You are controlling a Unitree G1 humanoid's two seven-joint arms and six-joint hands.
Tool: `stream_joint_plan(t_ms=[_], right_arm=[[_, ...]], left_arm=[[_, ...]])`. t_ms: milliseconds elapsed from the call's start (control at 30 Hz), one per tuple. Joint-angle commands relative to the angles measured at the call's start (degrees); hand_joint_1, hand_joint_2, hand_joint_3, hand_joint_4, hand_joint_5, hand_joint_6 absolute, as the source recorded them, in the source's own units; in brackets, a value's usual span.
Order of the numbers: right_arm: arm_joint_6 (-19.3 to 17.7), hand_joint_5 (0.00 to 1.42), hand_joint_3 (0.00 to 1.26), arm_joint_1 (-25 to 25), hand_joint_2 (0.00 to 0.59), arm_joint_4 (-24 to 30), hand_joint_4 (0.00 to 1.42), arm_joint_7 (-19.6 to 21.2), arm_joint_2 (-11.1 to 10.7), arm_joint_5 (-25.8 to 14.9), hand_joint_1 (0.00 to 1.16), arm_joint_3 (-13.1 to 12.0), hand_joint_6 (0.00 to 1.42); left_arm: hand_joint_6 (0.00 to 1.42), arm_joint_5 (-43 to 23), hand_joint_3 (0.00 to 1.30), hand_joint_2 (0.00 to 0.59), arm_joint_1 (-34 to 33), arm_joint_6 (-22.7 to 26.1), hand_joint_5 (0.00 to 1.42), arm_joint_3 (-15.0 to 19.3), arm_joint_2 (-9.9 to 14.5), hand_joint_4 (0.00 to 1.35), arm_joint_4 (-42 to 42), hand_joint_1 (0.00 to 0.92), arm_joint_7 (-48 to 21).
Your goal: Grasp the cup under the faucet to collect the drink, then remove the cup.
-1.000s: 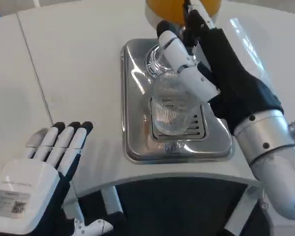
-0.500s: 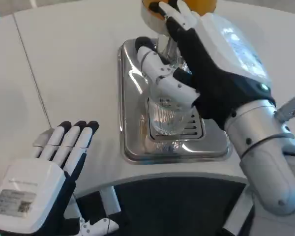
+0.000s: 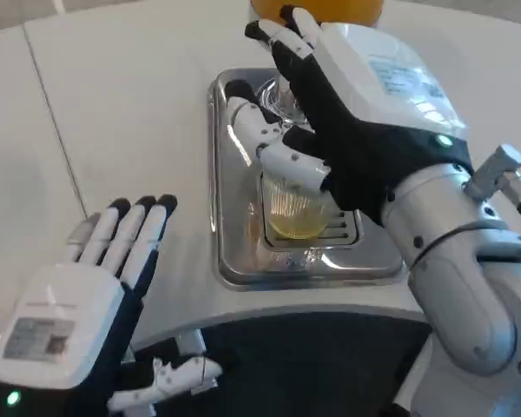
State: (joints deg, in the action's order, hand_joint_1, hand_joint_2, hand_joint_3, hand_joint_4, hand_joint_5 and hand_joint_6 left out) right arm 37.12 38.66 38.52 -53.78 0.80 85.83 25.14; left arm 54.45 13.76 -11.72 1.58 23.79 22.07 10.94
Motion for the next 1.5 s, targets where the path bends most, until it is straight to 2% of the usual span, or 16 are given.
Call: stream_joint_plan(t_ms=[33, 300, 467, 833, 1167, 1300, 1500], right_arm=[[-3.8, 0.01, 0.12, -0.6, 0.524, -0.2, 0.01, -2.9, 2.1, 0.3, 0.0, -1.4, 0.01], [-8.0, 0.01, 0.12, -1.2, 0.527, -0.4, 0.01, -4.9, 4.7, 2.1, 0.0, -3.5, 0.0], [-9.4, 0.01, 0.12, -1.5, 0.527, -0.3, 0.01, -5.1, 5.7, 2.6, 0.0, -4.2, 0.0], [-10.5, 0.01, 0.12, -2.0, 0.538, -0.5, 0.0, -5.0, 6.5, 2.4, 0.0, -4.6, 0.0], [-10.2, 0.01, 0.12, -2.7, 0.536, -0.2, 0.0, -4.3, 6.1, 0.4, 0.0, -7.0, 0.0], [-8.3, 0.0, 0.11, -6.6, 0.564, 2.1, 0.0, 1.7, 8.2, -2.2, 0.0, -8.4, 0.0], [-7.0, 0.0, 0.05, -9.9, 0.571, 3.5, 0.0, 9.3, 9.9, -5.0, 0.0, -8.2, 0.0]], left_arm=[[0.06, 0.3, 0.0, 0.052, -2.7, 0.4, 0.0, -1.1, -0.2, 0.0, -2.5, 0.0, 1.8], [0.06, 0.1, 0.0, 0.041, -7.1, 2.5, 0.0, -2.7, -1.2, 0.0, -5.2, 0.002, 1.7], [0.06, 1.0, 0.0, 0.043, -9.3, 3.7, 0.0, -4.5, -1.6, 0.0, -7.0, 0.018, 2.3], [0.07, -1.9, 0.0, 0.043, -14.4, 5.0, 0.0, -6.2, -3.3, 0.0, -10.8, 0.094, 3.1], [0.07, -2.6, 0.0, 0.043, -16.9, 5.0, 0.0, -8.3, -3.7, 0.0, -12.4, 0.097, 3.3], [0.08, -3.1, 0.0, 0.043, -17.9, 4.7, 0.01, -8.7, -3.5, 0.0, -13.4, 0.098, 3.1], [0.08, -4.2, 0.0, 0.043, -19.2, 4.3, 0.01, -9.2, -3.3, 0.0, -14.7, 0.098, 2.9]])
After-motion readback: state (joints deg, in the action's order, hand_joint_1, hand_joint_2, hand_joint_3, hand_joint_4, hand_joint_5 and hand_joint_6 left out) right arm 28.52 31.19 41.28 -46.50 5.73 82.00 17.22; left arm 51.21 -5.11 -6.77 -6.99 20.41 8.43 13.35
